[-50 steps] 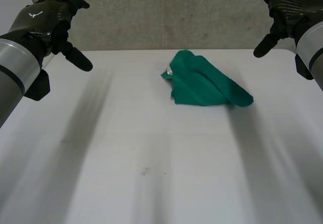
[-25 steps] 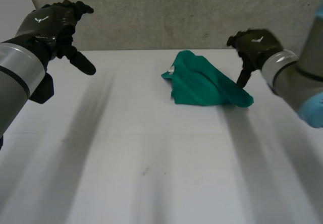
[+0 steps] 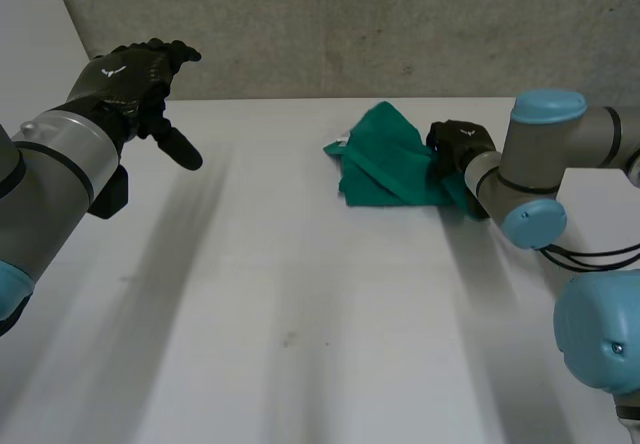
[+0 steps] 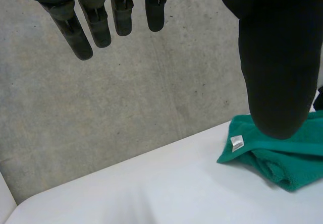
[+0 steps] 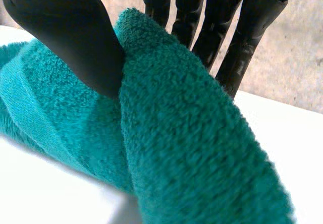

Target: Fold the towel.

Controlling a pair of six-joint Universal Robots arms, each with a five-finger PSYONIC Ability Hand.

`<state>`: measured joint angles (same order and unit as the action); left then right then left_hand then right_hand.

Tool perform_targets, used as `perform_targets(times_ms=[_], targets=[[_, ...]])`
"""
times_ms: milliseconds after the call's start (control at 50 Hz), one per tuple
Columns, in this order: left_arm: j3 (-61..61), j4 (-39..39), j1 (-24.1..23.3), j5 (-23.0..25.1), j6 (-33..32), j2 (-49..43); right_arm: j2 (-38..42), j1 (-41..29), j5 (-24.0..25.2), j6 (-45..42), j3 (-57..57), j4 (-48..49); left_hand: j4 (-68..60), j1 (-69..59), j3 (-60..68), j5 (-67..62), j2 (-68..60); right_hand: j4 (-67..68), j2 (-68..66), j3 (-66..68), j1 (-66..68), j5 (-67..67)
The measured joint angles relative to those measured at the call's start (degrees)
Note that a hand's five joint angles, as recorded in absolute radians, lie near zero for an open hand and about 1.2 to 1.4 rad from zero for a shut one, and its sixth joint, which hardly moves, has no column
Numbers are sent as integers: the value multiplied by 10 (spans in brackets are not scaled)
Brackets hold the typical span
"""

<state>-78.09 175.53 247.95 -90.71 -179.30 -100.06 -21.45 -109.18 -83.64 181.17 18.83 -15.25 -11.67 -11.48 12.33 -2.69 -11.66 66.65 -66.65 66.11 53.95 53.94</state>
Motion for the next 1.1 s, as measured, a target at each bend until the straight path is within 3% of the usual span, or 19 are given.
perform_targets(times_ms=[140, 180, 200, 240, 300, 320, 380, 460, 480, 540, 600, 700, 740, 800, 980, 1100], targets=[[0, -1, 0, -1, 0, 6, -113, -7, 28, -6, 44, -11, 0, 0, 0, 0, 0, 14, -6, 10, 1, 7], [0, -1, 0, -1, 0, 6, -113, -7, 28, -6, 44, -11, 0, 0, 0, 0, 0, 14, -6, 10, 1, 7], [1, -1, 1, -1, 1, 12, -180, -11, 53, -15, 96, -10, 0, 0, 0, 0, 0, 14, -6, 10, 3, 8], [2, -1, 1, -1, 1, 19, -232, -23, 78, -29, 148, -8, 0, 0, 0, 0, 0, 14, -6, 10, 5, 18], [2, -1, 2, -1, 1, 27, -265, -38, 95, -43, 187, -7, 0, 0, 0, 1, 0, 14, -6, 12, 5, 19], [3, -1, 5, -1, 1, 43, -311, -78, 127, -77, 255, -6, 0, 0, 0, 0, 0, 14, -6, 16, 5, 20], [3, 0, 7, -1, 2, 60, -342, -130, 155, -126, 325, -7, 0, 0, 0, 1, 0, 14, -6, 18, 5, 21], [1, -1, 8, -1, 2, 75, -349, -156, 163, -153, 355, -9, 0, 0, 0, 1, 0, 14, -6, 18, 5, 22], [-1, -1, 9, -1, 3, 80, -354, -211, 172, -221, 411, -17, 0, 0, 0, 0, 0, -82, 87, -77, -56, -58], [-11, -1, 8, -1, 3, 85, -352, -240, 159, -268, 437, -26, 0, 0, 0, 0, 0, -364, 371, -360, -312, -333], [-27, -1, 8, -1, 4, 85, -350, -251, 129, -290, 441, -31, 0, 0, 0, 0, 0, -509, 508, -504, -402, -483], [-50, 0, 7, 0, 3, 81, -355, -251, 79, -292, 433, -29, 0, 0, 0, 0, 0, -523, 524, -526, -410, -501], [-68, 0, 4, 1, 2, 74, -382, -228, 37, -264, 428, -17, 0, 0, 0, 0, 0, -523, 524, -526, -410, -501], [-78, 1, 2, 2, 0, 64, -404, -197, 23, -236, 433, -9, 0, 0, 0, 0, 0, -523, 524, -526, -410, -501], [-81, 0, -17, 7, -2, -1, -429, -123, 19, -180, 481, -8, 0, 0, 0, 0, 0, -523, 524, -526, -410, -501], [-58, -5, -68, 8, -3, -77, -426, -86, 20, -180, 533, 0, 0, 0, 0, 0, 0, -523, 524, -526, -410, -501]])
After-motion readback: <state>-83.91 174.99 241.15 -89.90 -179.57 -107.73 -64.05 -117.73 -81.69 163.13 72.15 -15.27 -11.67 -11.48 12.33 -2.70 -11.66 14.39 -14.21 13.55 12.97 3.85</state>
